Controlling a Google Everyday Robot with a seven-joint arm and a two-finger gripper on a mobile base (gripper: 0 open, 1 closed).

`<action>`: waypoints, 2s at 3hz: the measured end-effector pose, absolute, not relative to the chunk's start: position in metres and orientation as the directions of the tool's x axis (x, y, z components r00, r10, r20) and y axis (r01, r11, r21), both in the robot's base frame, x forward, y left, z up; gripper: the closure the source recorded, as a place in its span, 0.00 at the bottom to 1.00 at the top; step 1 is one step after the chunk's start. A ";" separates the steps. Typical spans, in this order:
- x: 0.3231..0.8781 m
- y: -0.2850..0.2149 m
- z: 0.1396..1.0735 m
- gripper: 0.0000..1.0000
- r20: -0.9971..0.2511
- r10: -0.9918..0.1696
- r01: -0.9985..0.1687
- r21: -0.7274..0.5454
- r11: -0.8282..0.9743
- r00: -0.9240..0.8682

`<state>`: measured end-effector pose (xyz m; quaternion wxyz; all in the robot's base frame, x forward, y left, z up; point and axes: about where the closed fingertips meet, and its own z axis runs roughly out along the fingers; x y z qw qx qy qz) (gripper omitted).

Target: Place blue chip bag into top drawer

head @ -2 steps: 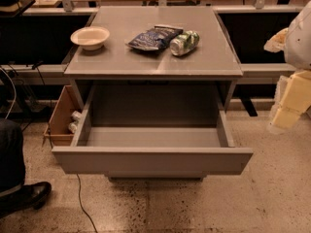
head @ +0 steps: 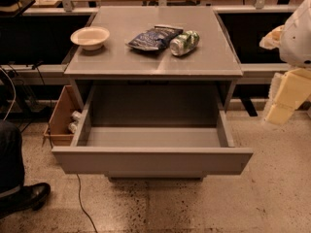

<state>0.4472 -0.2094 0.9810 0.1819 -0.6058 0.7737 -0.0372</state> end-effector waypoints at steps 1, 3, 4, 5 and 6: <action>0.498 -0.183 0.982 0.00 -0.268 -0.951 -0.913 -0.328 0.243 -0.156; 0.657 -0.088 0.973 0.00 -0.321 -0.942 -0.881 -0.410 0.234 -0.101; 0.717 -0.047 0.944 0.00 -0.340 -0.932 -0.887 -0.381 0.261 -0.128; 0.716 -0.047 0.944 0.00 -0.339 -0.932 -0.887 -0.381 0.261 -0.128; 0.726 -0.041 0.930 0.00 -0.363 -0.918 -0.877 -0.374 0.302 -0.161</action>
Offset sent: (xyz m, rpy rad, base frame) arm 0.2213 0.1218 0.0011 0.0648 -0.1946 0.0942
